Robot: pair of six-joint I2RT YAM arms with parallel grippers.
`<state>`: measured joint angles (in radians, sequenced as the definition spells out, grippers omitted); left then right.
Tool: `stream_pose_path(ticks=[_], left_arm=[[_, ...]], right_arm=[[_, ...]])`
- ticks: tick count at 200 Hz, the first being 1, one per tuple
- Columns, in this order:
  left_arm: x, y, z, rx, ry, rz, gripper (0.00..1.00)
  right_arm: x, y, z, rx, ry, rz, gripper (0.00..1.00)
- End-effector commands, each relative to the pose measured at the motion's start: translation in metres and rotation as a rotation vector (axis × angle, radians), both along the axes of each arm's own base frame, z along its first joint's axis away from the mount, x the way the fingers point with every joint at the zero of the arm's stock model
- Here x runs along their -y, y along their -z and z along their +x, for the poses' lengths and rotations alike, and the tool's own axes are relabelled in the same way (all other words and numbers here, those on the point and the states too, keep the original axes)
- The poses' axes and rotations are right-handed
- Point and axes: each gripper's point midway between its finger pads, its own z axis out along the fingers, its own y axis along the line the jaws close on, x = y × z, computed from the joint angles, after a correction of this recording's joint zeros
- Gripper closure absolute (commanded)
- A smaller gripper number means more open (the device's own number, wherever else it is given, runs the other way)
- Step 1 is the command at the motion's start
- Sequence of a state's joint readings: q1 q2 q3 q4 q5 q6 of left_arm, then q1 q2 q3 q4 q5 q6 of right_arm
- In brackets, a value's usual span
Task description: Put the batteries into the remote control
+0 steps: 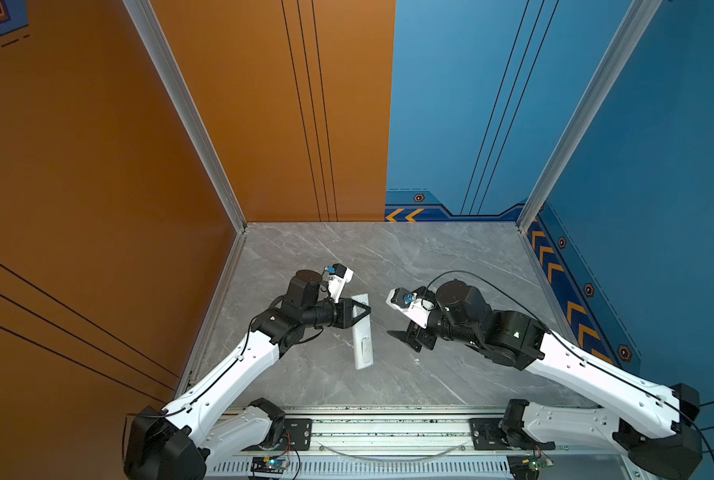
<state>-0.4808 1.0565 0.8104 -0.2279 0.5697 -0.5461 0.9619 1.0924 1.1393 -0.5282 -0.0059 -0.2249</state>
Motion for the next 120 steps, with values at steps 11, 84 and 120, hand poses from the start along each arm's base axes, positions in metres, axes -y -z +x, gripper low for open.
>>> stream_pose_path(ticks=[11, 84, 120], left_arm=[[-0.021, -0.027, 0.028, 0.068, -0.189, -0.032, 1.0], [-0.053, -0.028, 0.05, 0.096, -0.415, -0.045, 1.0], [-0.059, -0.029, 0.055, 0.113, -0.466, -0.066, 1.0]], right_arm=[[0.028, 0.0, 0.023, -0.079, 0.216, 0.043, 0.09], [0.05, 0.02, 0.038, -0.259, 0.381, 0.123, 0.04], [0.037, 0.031, 0.032, -0.355, 0.363, 0.201, 0.05]])
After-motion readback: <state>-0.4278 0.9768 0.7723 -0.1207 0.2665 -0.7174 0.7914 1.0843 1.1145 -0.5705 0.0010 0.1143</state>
